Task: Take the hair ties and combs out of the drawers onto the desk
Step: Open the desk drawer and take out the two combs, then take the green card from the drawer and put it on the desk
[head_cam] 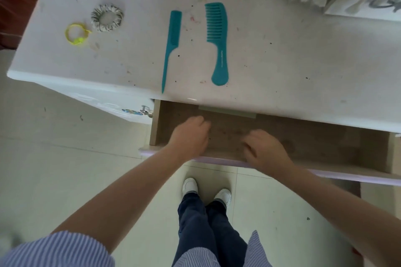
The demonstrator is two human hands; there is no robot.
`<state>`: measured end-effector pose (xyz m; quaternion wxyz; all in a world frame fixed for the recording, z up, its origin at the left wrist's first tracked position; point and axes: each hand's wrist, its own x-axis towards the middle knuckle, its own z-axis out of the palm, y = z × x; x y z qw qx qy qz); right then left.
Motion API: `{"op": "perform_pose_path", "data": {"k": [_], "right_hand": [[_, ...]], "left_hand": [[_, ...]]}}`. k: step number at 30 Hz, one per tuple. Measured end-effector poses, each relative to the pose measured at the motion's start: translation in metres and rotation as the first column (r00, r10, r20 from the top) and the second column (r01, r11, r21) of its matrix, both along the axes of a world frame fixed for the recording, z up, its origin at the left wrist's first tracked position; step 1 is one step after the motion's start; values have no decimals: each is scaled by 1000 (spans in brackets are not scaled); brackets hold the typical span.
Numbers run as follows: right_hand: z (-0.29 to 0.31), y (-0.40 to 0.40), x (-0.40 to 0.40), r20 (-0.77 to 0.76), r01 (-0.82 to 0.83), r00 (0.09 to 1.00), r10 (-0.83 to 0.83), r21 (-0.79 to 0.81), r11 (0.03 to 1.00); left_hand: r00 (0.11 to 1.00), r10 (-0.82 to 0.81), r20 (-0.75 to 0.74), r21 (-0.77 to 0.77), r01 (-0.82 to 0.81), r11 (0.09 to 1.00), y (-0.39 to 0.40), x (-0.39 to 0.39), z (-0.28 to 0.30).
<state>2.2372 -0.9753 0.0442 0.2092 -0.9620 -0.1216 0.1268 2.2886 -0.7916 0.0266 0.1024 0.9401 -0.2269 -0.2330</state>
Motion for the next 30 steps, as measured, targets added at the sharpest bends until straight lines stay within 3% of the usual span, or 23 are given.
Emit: {"op": "perform_pose_path", "data": {"k": [2,4,10,13,17,19,21,23,25,28,30], "right_hand": [[-20,-11,8,-257,253,921,-293,-178,951],[-35,-16,24,-362,399,804,-472,-261,879],[-63,3,49,-441,685,647,-622,-23,728],[-65,4,51,-450,734,607,-655,4,679],[-61,-2,48,-445,743,591,-673,-24,668],[-58,-4,43,-464,753,581,-668,-4,658],[-53,-7,38,-524,805,535,-662,80,588],[-45,-10,31,-546,784,574,-610,153,601],[-32,-15,23,-549,766,604,-578,198,612],[-7,-20,5,-571,800,579,-583,257,543],[10,-20,-8,-526,814,578,-624,322,483]], "left_hand": [[972,192,-138,81,-182,980,-12,6,-21],[933,301,-197,136,-278,951,-24,17,-36],[891,375,-256,2,-387,922,-43,33,-63],[809,514,-286,-115,-562,819,-41,32,-60],[716,631,-298,-91,-679,728,-37,34,-50],[743,626,-234,24,-640,768,-36,32,-45],[826,552,-111,183,-529,829,-32,24,-40],[882,470,-40,253,-446,858,-26,13,-33],[917,398,-2,256,-385,887,-20,-1,-21],[973,230,-6,205,-224,953,-8,-31,-3],[987,146,73,99,-152,983,-3,-51,14]]}}
